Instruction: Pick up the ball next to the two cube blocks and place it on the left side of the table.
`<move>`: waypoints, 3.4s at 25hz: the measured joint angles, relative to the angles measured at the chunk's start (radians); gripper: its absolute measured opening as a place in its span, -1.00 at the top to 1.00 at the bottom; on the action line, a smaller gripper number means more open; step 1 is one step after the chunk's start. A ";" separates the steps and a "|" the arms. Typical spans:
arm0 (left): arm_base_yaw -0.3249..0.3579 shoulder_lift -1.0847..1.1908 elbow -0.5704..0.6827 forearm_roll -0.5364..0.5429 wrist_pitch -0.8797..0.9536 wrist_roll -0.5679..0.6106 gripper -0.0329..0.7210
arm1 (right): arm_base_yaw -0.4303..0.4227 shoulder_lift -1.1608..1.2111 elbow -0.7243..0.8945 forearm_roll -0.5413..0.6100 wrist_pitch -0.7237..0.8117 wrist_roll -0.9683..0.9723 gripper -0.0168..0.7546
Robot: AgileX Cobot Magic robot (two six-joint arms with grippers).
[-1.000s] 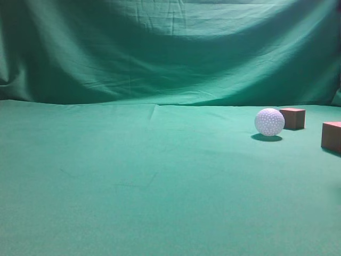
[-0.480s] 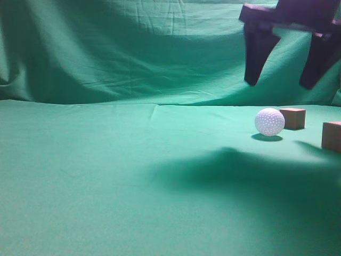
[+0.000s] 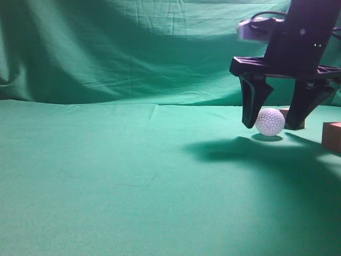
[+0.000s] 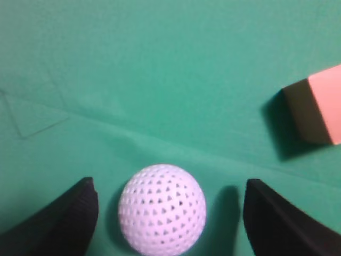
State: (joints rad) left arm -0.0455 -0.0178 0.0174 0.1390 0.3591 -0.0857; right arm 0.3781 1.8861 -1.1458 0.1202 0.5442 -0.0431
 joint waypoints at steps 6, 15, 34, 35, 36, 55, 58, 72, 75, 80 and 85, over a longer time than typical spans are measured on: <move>0.000 0.000 0.000 0.000 0.000 0.000 0.91 | 0.000 0.025 -0.007 0.000 -0.027 -0.002 0.01; 0.000 0.000 0.000 0.000 0.000 0.000 0.91 | 0.106 0.027 -0.258 0.000 0.067 -0.002 0.16; 0.000 0.000 0.000 0.000 0.000 0.000 0.91 | 0.539 0.589 -0.936 0.012 -0.256 -0.003 0.16; 0.000 0.000 0.000 0.000 0.000 0.000 0.91 | 0.543 0.604 -0.940 0.015 -0.283 -0.003 0.16; 0.000 0.000 0.000 0.000 0.000 0.000 0.91 | 0.548 0.616 -0.940 0.017 -0.306 -0.003 0.16; 0.000 0.000 0.000 0.000 0.000 0.000 0.91 | 0.518 0.629 -1.000 0.005 -0.220 -0.038 -0.54; 0.000 0.000 0.000 0.000 0.000 0.000 0.91 | 0.489 0.536 -1.057 0.000 -0.052 -0.048 -0.40; 0.000 0.000 0.000 0.000 0.000 0.000 0.91 | 0.375 0.051 -1.112 -0.019 0.713 -0.041 0.96; 0.000 0.000 0.000 0.000 0.000 0.000 0.91 | 0.372 -0.076 -1.034 -0.038 0.719 -0.034 0.96; 0.000 0.000 0.000 0.000 0.000 0.000 0.91 | 0.371 -0.305 -0.817 -0.052 0.721 -0.034 0.96; 0.000 0.000 0.000 0.000 0.000 0.000 0.91 | 0.371 -0.519 -0.473 -0.050 0.644 -0.032 0.96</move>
State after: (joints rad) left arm -0.0455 -0.0178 0.0174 0.1390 0.3591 -0.0857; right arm 0.7491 1.3674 -1.6189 0.0698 1.1880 -0.0752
